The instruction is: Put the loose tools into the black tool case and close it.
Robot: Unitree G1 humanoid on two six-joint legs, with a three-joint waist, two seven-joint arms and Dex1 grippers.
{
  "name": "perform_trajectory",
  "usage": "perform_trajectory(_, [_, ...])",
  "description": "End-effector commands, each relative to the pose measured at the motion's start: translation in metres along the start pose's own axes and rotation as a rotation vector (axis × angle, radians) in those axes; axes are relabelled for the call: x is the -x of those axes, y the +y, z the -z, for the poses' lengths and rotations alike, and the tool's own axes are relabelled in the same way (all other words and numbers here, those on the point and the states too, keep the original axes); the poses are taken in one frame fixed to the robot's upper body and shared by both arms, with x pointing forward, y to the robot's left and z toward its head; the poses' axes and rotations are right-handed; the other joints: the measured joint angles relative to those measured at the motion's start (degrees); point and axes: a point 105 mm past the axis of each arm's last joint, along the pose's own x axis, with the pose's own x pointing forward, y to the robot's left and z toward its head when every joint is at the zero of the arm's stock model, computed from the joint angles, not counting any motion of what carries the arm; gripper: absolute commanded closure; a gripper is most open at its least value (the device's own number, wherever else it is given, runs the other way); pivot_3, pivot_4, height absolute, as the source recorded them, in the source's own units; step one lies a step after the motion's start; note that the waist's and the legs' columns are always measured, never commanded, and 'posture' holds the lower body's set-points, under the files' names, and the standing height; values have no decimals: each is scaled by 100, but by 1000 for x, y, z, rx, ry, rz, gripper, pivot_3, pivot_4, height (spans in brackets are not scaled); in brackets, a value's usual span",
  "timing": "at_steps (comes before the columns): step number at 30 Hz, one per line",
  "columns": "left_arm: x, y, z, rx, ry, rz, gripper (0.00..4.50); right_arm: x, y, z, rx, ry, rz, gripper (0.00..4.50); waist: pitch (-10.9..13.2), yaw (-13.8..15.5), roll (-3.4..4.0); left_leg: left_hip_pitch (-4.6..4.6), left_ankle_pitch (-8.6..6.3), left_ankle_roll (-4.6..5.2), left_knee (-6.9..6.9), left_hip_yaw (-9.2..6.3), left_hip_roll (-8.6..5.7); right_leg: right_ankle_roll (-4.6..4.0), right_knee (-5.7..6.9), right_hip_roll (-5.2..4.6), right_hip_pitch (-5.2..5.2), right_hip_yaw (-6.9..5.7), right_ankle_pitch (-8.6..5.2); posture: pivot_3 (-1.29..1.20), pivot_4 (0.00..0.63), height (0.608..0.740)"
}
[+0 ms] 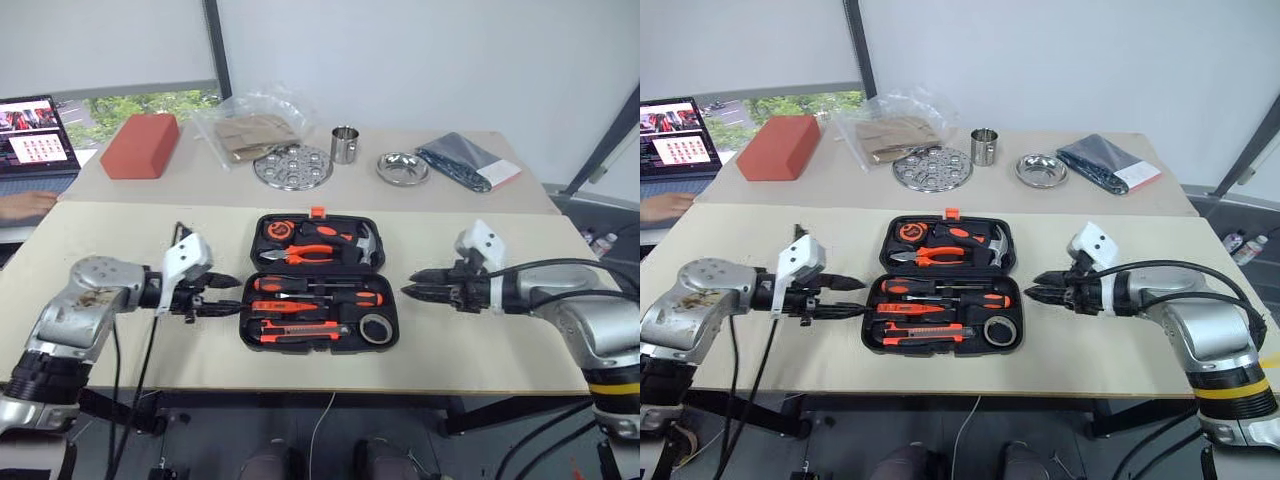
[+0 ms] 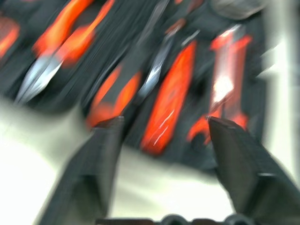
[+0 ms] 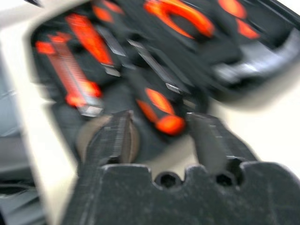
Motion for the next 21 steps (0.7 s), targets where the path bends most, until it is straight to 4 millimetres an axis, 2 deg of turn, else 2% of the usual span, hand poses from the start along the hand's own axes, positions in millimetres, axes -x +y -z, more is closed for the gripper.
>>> perform_trajectory(1, [4, 8, 2, -36, 9, -60, 3393, -10, -8, 3, 91, 13, 12, 4364, 0, -15, 0, 0, 0, 0, 0, 2, 0, 0, -1, -1, 0, 0, 0, 0, 150, 734])
perform_trajectory(2, [0, 6, 5, -36, 18, -52, 3870, -15, -9, 7, 120, 30, 6, 4500, 0, -23, 0, 0, 0, 0, 0, 5, 0, 1, -1, -1, 1, 1, 0, 0, 150, 734])
perform_trajectory(4, [-9, 0, 4, -35, 12, -15, 4493, -27, -8, 10, 170, 52, -26, 4500, 0, -34, 0, 0, 0, 0, -1, 7, 1, 1, 0, 0, -1, 2, 0, 0, 150, 734])
perform_trajectory(7, [-23, -10, -1, -36, -1, 51, 4493, -40, -1, 6, 222, 49, -80, 4500, 3, -45, 5, 1, 1, -1, 0, 10, 1, 1, 3, 1, -1, 3, 0, 0, 150, 734])
perform_trajectory(10, [-32, -21, -3, -59, 0, 110, 4493, -47, 17, 4, 262, 41, -190, 4500, 3, -45, 5, 0, 1, -1, 0, 11, 2, 1, 4, 5, -1, 2, 0, 0, 150, 734])
perform_trajectory(14, [-34, -37, -5, -76, 1, 214, 4493, -39, 57, 5, 297, 39, -408, 4500, 3, -45, 6, 0, 1, -1, -4, 9, 1, 2, 1, 4, -1, 0, 0, 0, 150, 734])
perform_trajectory(18, [-28, -48, 1, -86, 27, 266, 4493, -33, 69, 14, 302, 55, -434, 4500, 3, -50, 6, 1, 0, -2, -27, 8, 1, 4, -4, 5, -3, -3, -2, 0, 150, 734])
perform_trajectory(21, [-23, -55, 7, -79, 43, 283, 4493, -32, 69, 23, 300, 70, -396, 4500, 3, -50, 6, 2, -2, -4, -29, 7, 2, 4, -9, 4, -2, -5, -3, 0, 150, 734])
